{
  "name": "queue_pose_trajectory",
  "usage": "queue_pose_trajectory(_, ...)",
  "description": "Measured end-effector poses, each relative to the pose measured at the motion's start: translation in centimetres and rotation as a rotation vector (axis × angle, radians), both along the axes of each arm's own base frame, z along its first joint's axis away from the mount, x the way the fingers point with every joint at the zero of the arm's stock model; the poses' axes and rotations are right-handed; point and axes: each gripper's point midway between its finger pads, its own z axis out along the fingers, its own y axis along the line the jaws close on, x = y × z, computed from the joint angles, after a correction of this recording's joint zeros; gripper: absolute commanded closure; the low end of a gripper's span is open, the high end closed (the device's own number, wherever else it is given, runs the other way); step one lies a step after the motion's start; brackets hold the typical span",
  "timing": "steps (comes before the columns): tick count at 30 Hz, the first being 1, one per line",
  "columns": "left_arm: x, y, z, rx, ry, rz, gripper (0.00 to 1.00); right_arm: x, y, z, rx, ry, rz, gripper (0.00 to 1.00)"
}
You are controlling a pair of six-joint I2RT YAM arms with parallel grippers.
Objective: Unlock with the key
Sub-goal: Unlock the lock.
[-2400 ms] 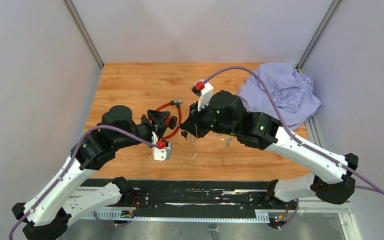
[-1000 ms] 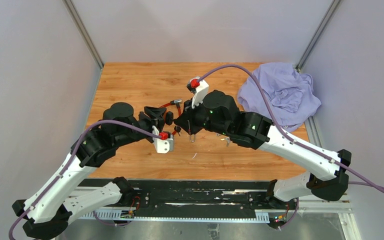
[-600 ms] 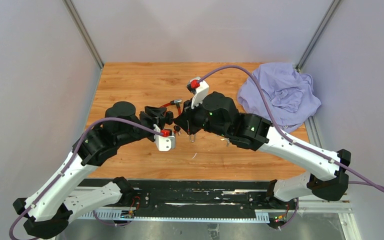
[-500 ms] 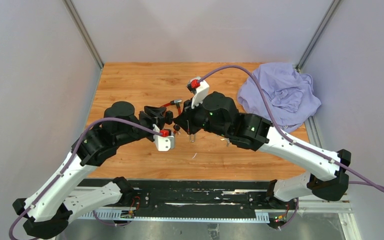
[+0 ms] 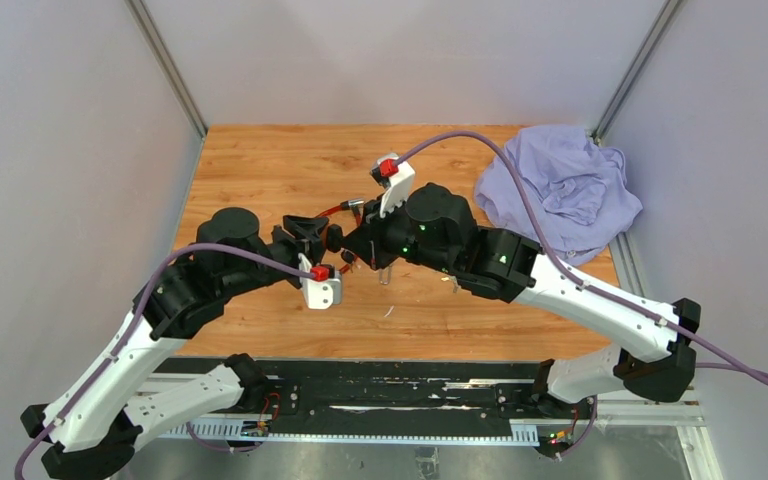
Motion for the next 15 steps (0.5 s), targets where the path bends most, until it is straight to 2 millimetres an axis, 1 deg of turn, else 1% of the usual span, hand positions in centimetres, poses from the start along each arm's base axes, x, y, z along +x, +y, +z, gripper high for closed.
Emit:
queue_pose_trajectory(2, 0.0, 0.0, 0.1, -0.001, -0.003, -0.001, 1.00, -0.1, -0.1, -0.1, 0.011, -0.003, 0.005, 0.96)
queue_pose_trajectory(4, -0.1, -0.1, 0.1, -0.004, 0.001, -0.009, 1.00, -0.2, -0.4, -0.3, 0.024, -0.007, 0.008, 0.85)
queue_pose_trajectory(6, -0.4, -0.4, 0.1, -0.010, 0.004, -0.026, 1.00, -0.2, -0.6, -0.3, 0.037, -0.009, 0.005, 0.70)
queue_pose_trajectory(7, -0.6, -0.9, 0.4, -0.024, 0.002, -0.051, 1.00, -0.2, -0.6, -0.4, 0.044, -0.009, 0.005, 0.60)
queue_pose_trajectory(9, -0.8, -1.1, 0.5, -0.031, 0.001, -0.060, 1.00, -0.2, -0.9, -1.1, 0.036, -0.009, 0.006, 0.34)
queue_pose_trajectory(12, -0.7, -1.6, 1.2, -0.054, -0.016, -0.076, 1.00, -0.5, -1.3, -2.0, 0.024, 0.000, 0.017, 0.32)
queue_pose_trajectory(15, -0.7, -1.9, 1.6, -0.067, -0.026, -0.085, 1.00, -0.6, -1.4, -1.9, 0.027, 0.000, 0.022, 0.30)
